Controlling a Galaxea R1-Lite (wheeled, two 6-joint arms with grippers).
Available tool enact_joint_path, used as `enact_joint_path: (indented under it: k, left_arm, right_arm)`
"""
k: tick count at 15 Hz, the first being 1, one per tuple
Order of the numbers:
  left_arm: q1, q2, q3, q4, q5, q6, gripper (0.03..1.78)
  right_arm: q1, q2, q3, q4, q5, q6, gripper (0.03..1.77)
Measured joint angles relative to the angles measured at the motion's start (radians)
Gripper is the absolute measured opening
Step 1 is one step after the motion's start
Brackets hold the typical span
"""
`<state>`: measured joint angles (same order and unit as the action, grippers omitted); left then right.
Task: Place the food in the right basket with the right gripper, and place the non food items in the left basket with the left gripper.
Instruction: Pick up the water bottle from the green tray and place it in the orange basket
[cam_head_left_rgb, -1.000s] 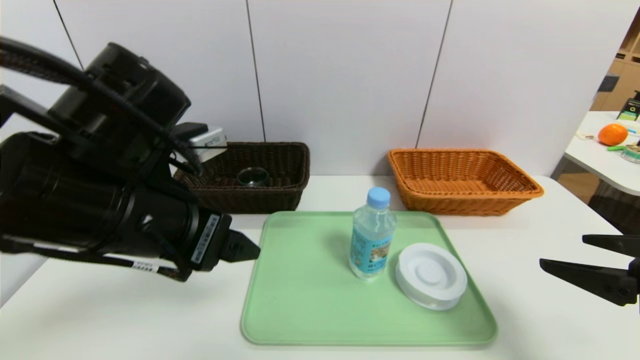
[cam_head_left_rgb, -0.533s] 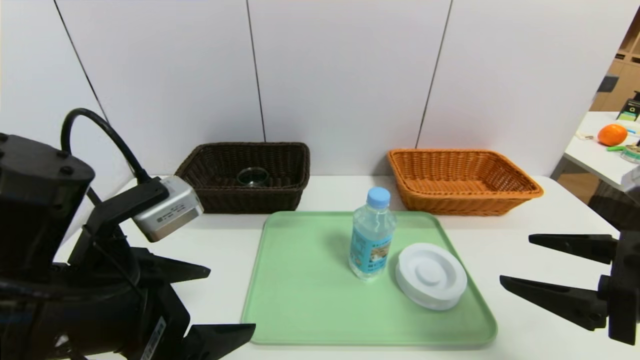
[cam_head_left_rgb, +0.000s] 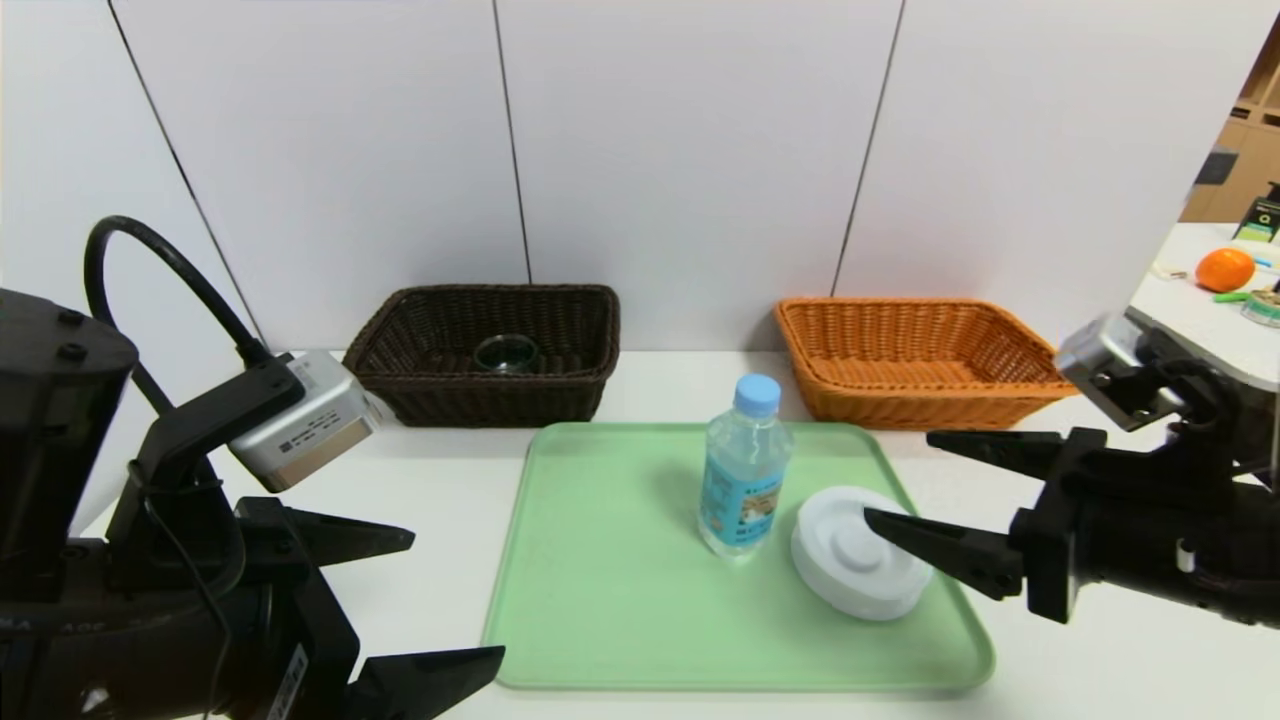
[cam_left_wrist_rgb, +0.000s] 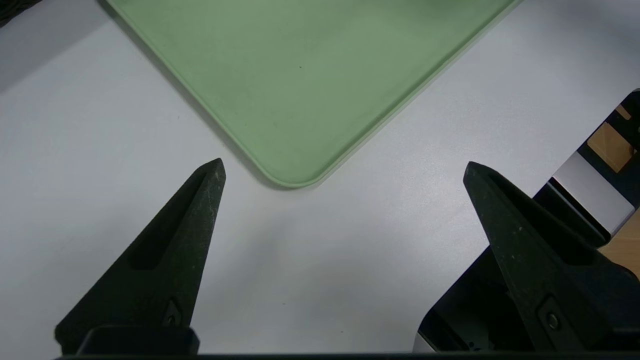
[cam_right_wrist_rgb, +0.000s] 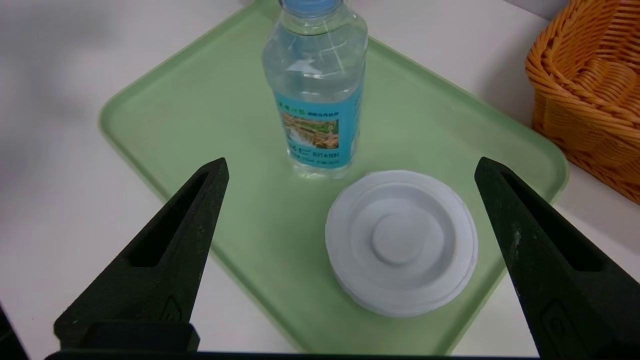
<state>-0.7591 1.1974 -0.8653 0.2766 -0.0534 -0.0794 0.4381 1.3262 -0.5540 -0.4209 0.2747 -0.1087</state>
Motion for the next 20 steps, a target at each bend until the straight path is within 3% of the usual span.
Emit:
enact_joint_path:
  k: [5, 11, 17, 20]
  left_arm:
    - [0.001, 0.01, 0.0, 0.0, 0.001, -0.003, 1.69]
    - [0.007, 0.026, 0.0, -0.001, 0.005, -0.006, 1.69]
    - [0.008, 0.034, 0.007, -0.001, 0.005, -0.007, 1.69]
    - [0.015, 0.036, 0.013, -0.003, 0.004, -0.006, 1.69]
  right_arm:
    - [0.107, 0.159, 0.01, -0.222, -0.11, 0.003, 1.7]
    - [0.201, 0.274, -0.013, -0.303, -0.203, 0.022, 1.7]
    - [0.233, 0.398, -0.015, -0.471, -0.325, 0.057, 1.7]
    - [0.248, 0.443, -0.026, -0.491, -0.374, 0.099, 1.7]
